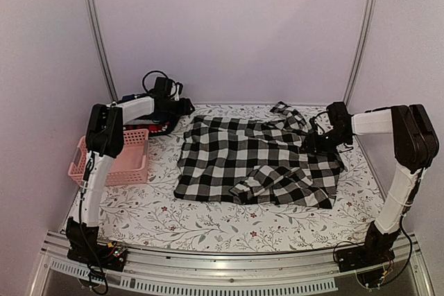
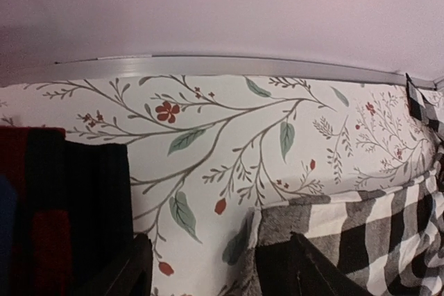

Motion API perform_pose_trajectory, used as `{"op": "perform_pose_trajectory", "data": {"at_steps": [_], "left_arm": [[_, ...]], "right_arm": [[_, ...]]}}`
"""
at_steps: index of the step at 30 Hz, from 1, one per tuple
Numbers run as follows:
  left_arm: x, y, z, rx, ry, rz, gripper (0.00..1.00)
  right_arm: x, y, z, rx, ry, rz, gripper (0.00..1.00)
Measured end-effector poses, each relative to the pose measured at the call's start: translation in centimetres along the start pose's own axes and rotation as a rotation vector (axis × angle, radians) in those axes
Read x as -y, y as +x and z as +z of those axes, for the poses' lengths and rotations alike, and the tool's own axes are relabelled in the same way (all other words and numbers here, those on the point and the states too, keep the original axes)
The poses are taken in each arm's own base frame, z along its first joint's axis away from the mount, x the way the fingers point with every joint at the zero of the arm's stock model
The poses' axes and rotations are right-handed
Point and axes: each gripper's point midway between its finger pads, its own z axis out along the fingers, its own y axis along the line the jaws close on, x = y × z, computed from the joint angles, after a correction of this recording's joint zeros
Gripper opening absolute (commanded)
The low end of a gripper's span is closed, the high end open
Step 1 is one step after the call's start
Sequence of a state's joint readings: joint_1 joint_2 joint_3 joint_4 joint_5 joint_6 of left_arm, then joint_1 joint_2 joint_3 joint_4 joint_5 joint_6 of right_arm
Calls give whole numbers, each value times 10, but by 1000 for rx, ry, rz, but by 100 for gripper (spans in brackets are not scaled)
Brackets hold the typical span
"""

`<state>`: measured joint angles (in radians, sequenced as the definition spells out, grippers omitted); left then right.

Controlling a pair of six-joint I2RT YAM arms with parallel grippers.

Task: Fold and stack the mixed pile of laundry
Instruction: Adjust the flattened shirt at the center of the board.

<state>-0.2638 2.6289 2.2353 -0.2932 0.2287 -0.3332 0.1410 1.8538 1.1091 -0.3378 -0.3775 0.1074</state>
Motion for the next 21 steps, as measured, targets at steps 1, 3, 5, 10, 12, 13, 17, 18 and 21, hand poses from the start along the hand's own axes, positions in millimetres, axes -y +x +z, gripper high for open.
{"op": "perform_pose_trajectory", "data": {"at_steps": [1, 3, 5, 10, 12, 13, 17, 18, 21], "left_arm": [[5, 2, -7, -6, 2, 7, 66], [20, 8, -30, -22, 1, 24, 65], [39, 19, -60, -37, 12, 39, 62], [90, 70, -143, -63, 70, 78, 50], [102, 103, -163, -94, 93, 92, 49], [105, 125, -169, -124, 97, 99, 49], [101, 207, -176, -273, 69, 112, 49], [96, 227, -178, -312, 52, 114, 48], [88, 256, -185, -355, 27, 112, 46]], "right_arm": [[-2, -5, -2, 12, -2, -5, 60], [-6, -19, -7, 44, -7, -20, 60], [-10, -31, -13, 77, -16, -33, 60], [-21, -30, -27, 117, -50, -41, 59], [-24, -16, -34, 109, -62, -34, 59], [-25, -11, -36, 107, -65, -32, 59], [-26, 20, -45, 82, -68, -7, 59], [-26, 27, -45, 74, -69, 1, 59], [-25, 54, -43, 35, -78, 34, 59]]}}
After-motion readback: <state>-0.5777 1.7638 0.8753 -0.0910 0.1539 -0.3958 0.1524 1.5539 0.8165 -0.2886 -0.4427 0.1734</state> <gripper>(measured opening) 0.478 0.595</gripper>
